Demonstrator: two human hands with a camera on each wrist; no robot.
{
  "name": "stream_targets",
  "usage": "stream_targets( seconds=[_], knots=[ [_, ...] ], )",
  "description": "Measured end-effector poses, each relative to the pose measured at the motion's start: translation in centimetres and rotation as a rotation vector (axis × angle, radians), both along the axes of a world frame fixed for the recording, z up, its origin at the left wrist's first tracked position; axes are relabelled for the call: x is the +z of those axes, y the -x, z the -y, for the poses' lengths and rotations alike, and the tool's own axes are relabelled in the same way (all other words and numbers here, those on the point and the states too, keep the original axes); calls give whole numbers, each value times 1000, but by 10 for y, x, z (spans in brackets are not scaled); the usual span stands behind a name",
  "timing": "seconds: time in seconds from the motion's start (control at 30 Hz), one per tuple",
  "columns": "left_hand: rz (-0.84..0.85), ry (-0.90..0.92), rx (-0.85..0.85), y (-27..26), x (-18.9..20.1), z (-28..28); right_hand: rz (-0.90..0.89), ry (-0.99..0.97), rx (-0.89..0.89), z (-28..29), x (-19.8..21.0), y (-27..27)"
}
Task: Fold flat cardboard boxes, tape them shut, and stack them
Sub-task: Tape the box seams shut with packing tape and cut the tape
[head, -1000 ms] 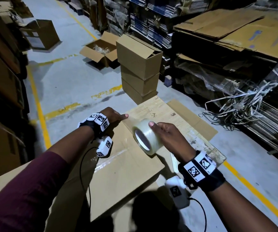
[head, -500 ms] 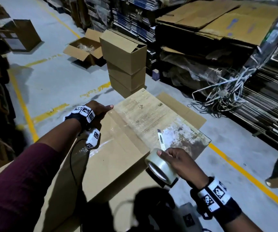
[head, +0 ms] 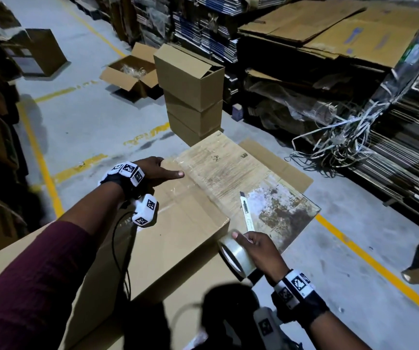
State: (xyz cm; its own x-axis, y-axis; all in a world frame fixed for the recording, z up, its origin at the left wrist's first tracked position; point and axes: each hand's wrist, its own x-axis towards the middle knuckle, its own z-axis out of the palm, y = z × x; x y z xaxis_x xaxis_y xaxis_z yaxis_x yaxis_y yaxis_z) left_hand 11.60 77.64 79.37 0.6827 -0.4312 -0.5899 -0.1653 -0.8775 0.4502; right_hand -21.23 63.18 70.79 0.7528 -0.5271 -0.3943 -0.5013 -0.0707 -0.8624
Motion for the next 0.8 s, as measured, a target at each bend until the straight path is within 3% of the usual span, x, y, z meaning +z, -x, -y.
stream_targets(
  seconds=[0.1, 0.17, 0.27, 0.4, 0.5, 0.63, 0.73, 0.8],
  knots=[
    [-33, 39, -40, 0, 4, 1, -6, 202, 70, 2, 21, 1],
    [-12, 24, -54, 0, 3, 2, 156, 410, 137, 0, 43, -7],
    [10, 13, -38, -4, -6, 1, 325, 752, 392, -14, 52, -39],
    [-41, 97, 14, -11, -15, -1, 64, 941, 636, -38, 33, -80],
    [-34, 136, 34, -16, -22, -3, -2, 877, 625, -38, 29, -88],
    [-62, 190, 75, -20, -26, -4, -68, 607, 615, -24, 36, -98],
    [-82, 201, 93, -17, -25, -7, -196, 426, 768, -1, 56, -103],
    [-116, 220, 102, -18, -28, -6, -328, 405, 891, 10, 80, -106]
  ],
)
